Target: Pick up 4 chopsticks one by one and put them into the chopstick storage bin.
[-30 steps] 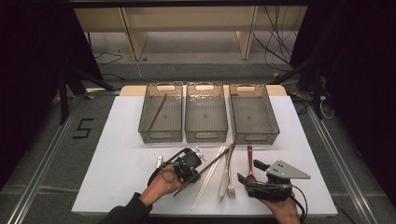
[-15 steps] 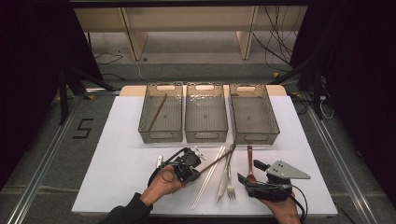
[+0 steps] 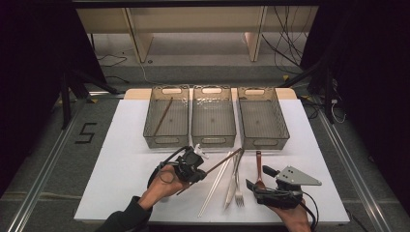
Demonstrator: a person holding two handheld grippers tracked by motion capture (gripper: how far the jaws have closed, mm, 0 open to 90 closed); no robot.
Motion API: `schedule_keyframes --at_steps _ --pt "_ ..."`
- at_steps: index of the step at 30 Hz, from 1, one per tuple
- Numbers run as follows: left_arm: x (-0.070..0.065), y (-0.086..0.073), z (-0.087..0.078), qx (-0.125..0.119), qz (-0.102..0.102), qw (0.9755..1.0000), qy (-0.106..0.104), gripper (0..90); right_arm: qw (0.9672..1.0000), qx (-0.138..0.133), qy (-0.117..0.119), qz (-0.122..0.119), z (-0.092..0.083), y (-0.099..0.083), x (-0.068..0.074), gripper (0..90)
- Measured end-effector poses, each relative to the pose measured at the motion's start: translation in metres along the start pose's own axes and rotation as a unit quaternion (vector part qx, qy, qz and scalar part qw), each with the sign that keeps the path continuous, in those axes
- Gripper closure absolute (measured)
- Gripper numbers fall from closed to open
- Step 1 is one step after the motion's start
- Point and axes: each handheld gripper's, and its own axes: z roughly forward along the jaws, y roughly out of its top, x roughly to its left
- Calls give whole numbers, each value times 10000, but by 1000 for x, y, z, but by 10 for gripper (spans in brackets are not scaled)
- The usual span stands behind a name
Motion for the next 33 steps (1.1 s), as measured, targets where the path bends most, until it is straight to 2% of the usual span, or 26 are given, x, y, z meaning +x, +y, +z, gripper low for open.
schedule_keyframes --at_steps 5,13,20,26,33 --pt "9 2 -14 -260 -101 9996 56 845 10000 -8 0 0 0 0 0 237" --pt "25 3 -31 -509 -274 9981 194 844 10000 18 3 13 1 -1 0 237" --pt "43 2 -48 -747 -476 9954 354 845 10000 11 1 1 1 -1 -1 237" --pt "58 -5 -57 -938 -699 9921 461 844 10000 1 3 21 1 -1 -1 237" --pt "69 -6 -61 -1023 -784 9903 512 845 10000 31 4 35 2 -1 -1 237"
